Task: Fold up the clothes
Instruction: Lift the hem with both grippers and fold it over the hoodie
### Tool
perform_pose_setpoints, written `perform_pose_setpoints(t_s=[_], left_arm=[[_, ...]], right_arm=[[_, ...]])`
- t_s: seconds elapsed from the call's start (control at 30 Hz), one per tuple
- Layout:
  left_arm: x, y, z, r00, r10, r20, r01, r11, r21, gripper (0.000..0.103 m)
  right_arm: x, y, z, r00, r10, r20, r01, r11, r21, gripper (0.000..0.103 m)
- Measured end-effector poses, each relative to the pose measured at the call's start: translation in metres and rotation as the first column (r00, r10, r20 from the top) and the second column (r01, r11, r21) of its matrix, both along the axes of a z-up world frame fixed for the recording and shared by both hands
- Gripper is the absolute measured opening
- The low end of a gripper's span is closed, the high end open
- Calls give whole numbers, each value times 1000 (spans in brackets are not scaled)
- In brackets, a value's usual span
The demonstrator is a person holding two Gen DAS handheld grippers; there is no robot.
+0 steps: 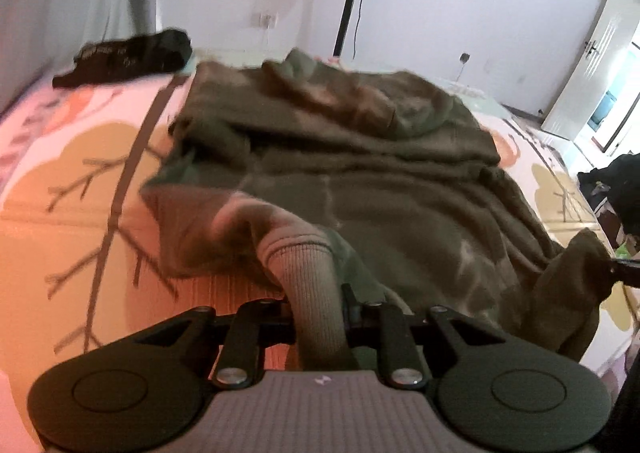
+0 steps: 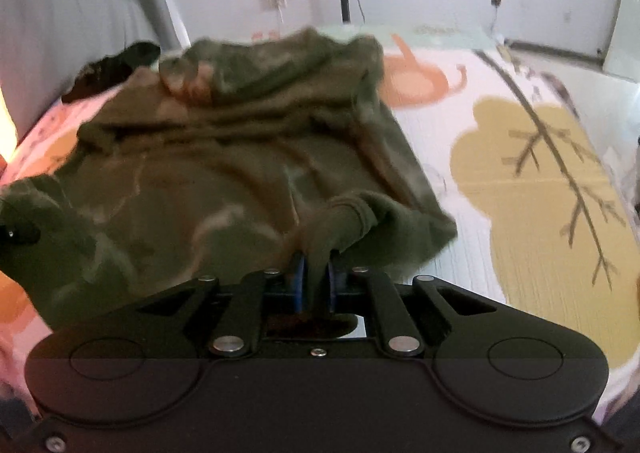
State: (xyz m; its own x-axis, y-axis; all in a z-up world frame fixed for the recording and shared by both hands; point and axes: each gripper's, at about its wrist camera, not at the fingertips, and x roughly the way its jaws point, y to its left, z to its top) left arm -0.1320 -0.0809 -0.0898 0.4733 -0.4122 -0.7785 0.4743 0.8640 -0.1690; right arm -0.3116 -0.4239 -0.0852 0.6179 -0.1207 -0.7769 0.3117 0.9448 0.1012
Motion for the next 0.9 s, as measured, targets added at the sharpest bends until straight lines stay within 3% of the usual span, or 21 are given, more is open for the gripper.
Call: perform_pose_setpoints(t_s=[0.37, 0.9], left_arm=[[39, -31, 24, 998, -31, 52, 28, 998, 63, 20], [139, -51, 83, 985, 107, 134, -113, 993, 35, 20]], right_arm=[[56, -11, 27, 997, -29, 72, 33, 998, -62, 9], [140, -51, 83, 971, -83, 224, 114, 985, -128, 9]])
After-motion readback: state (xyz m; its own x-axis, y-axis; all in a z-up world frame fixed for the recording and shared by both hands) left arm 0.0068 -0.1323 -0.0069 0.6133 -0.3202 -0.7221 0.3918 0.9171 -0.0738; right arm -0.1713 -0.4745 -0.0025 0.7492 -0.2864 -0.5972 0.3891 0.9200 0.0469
